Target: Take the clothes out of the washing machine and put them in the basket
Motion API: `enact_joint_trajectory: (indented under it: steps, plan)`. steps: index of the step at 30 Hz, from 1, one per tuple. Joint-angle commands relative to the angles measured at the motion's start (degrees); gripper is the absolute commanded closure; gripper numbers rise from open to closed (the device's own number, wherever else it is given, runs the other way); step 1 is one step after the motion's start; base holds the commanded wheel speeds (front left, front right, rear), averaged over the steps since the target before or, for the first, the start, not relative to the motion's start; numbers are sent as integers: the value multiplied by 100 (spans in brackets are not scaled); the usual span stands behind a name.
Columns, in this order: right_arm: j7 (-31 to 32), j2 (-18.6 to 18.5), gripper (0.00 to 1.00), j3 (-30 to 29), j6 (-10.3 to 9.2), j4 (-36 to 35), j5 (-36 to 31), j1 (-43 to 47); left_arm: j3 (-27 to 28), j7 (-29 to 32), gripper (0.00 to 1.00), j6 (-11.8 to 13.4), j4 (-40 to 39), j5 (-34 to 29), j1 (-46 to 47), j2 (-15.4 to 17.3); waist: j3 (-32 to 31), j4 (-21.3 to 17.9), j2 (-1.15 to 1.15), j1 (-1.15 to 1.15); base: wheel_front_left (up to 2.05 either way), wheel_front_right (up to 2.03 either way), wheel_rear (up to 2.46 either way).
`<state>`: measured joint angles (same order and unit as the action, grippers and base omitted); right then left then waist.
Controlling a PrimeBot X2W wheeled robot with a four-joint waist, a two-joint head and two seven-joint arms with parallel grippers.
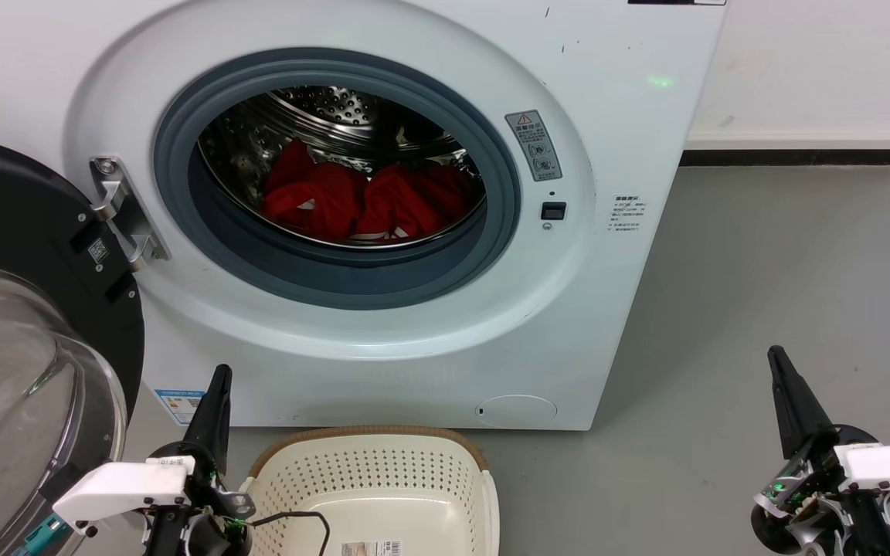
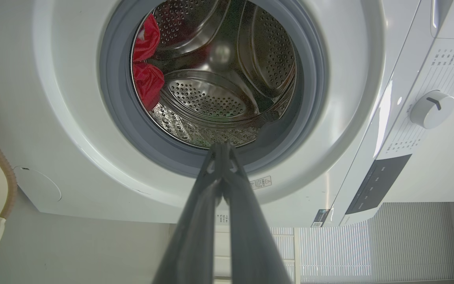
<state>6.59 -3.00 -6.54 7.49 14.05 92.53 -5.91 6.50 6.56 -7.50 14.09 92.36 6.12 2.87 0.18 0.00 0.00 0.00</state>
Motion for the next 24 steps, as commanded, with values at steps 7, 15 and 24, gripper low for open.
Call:
enact_joint_trajectory:
  steps: [7,15,24]
  plan:
    - [1,19,100,4,0,7,-25,-72,12,11,100,-15,0,12,35,1,0,0,0,0,0,0,0]
    - [1,19,100,4,0,7,-25,-72,12,11,100,-15,0,12,35,1,0,0,0,0,0,0,0]
    - [1,19,100,4,0,7,-25,-72,12,11,100,-15,0,12,35,1,0,0,0,0,0,0,0]
